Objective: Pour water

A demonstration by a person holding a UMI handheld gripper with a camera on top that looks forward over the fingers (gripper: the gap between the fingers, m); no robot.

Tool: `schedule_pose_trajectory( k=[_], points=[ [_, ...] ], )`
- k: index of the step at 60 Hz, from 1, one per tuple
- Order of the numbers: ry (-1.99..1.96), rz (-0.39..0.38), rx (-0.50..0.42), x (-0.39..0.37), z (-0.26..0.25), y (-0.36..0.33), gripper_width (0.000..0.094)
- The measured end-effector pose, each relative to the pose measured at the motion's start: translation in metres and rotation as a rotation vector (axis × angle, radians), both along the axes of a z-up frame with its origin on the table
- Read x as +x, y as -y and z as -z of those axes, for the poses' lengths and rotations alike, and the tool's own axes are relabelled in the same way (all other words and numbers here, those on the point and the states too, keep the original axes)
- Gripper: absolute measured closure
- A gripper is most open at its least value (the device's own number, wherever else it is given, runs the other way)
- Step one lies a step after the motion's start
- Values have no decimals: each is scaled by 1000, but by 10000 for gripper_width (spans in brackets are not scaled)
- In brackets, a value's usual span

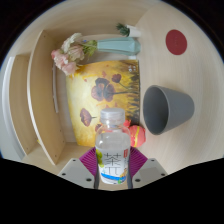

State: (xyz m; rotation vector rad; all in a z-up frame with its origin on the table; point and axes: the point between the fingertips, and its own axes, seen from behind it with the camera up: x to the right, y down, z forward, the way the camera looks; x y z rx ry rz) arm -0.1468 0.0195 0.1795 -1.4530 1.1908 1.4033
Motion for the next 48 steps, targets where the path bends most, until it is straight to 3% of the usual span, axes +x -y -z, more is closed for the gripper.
schedule_pose_trajectory(
  k=[18, 25, 32, 39, 48],
  points=[
    [-497, 67, -168, 21, 16, -5, 537],
    [-604, 134, -187, 32, 16, -3, 539],
    [-603, 134, -199, 35, 14, -5, 538],
    [-433, 88, -130, 30, -5, -5, 539],
    [120, -87, 65, 27, -52, -5, 538]
  ],
)
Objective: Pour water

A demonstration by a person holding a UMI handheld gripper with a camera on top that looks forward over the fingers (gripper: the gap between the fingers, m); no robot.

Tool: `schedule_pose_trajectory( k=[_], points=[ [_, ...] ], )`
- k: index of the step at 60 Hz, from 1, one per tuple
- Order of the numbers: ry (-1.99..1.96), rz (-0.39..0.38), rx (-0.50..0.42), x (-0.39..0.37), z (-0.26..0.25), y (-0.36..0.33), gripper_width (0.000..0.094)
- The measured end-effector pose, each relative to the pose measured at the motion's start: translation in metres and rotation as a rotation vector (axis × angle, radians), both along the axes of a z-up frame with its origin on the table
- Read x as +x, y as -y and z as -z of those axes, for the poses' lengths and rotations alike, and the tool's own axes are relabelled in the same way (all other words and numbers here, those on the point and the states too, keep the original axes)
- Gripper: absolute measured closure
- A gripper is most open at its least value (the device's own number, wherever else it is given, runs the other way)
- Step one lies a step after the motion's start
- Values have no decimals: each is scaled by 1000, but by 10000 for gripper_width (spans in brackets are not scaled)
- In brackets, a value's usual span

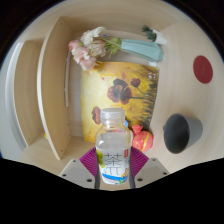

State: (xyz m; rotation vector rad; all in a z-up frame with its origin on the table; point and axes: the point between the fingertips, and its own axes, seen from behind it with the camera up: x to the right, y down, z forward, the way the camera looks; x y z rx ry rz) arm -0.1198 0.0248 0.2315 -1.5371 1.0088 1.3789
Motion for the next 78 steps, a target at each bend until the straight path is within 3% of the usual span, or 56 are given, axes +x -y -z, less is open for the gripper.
schedule_pose_trajectory(
  k=[6, 12, 20, 37, 53, 63, 78],
  points=[
    [374, -70, 141, 17, -33, 3, 537],
    [833, -25, 285, 65, -57, 0, 514],
    [1178, -34, 350, 120, -64, -2, 516],
    [1481, -97, 206, 210, 46, -8, 515],
    [1499, -151, 114, 235, 128, -10, 516],
    [1489, -118, 81, 249, 157, -17, 513],
    [1455, 0, 149, 250, 153, -10, 453]
  ],
)
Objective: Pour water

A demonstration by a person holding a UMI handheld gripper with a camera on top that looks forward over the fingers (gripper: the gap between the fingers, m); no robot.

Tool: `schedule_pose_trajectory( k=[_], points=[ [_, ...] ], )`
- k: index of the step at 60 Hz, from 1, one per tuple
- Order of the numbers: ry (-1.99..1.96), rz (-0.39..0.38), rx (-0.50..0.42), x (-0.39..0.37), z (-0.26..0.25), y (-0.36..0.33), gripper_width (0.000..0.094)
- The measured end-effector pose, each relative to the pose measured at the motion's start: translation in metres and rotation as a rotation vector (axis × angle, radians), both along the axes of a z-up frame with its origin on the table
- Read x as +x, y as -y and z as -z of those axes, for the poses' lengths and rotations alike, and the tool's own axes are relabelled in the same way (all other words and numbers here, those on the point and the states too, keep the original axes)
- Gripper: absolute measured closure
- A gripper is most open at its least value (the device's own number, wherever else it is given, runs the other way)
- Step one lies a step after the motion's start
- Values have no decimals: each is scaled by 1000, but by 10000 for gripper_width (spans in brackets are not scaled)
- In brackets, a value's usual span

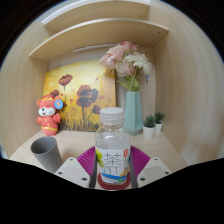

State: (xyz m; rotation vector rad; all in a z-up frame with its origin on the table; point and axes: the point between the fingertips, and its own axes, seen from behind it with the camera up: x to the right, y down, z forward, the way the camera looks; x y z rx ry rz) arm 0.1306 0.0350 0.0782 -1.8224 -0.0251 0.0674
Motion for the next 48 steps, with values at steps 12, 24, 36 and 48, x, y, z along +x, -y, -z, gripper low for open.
schedule_pose_trajectory(
  k=[12, 24, 36, 48],
  points=[
    [48, 28, -84, 5, 17, 7, 270],
    [106, 69, -214, 11, 48, 36, 216],
    [100, 72, -342, -14, 71, 110, 218],
    [36, 78, -374, -69, 32, 174, 215]
  ],
)
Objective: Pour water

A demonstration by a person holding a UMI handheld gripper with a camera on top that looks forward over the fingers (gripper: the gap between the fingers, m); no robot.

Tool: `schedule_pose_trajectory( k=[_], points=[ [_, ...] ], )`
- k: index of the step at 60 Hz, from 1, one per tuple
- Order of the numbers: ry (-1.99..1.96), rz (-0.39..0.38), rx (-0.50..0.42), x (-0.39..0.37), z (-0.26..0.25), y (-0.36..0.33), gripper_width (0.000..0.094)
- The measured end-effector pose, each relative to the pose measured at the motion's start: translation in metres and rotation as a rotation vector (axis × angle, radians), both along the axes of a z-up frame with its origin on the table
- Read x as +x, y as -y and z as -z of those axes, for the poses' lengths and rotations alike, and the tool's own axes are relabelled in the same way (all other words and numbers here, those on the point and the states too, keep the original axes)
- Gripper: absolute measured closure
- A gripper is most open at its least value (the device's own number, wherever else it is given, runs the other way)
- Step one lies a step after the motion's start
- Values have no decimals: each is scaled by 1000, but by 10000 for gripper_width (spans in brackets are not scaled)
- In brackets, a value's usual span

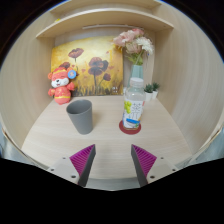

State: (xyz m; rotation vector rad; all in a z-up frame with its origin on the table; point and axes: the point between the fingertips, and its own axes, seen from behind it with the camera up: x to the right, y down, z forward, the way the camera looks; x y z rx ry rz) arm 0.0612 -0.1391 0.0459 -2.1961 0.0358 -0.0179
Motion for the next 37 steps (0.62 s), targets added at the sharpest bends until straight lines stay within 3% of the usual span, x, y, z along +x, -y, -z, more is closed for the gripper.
schedule_pose_trajectory(
  k=[20, 37],
  points=[
    [-15, -70, 135, -82, -121, 16, 211],
    [20, -92, 184, -100, -151, 29, 214]
  ],
)
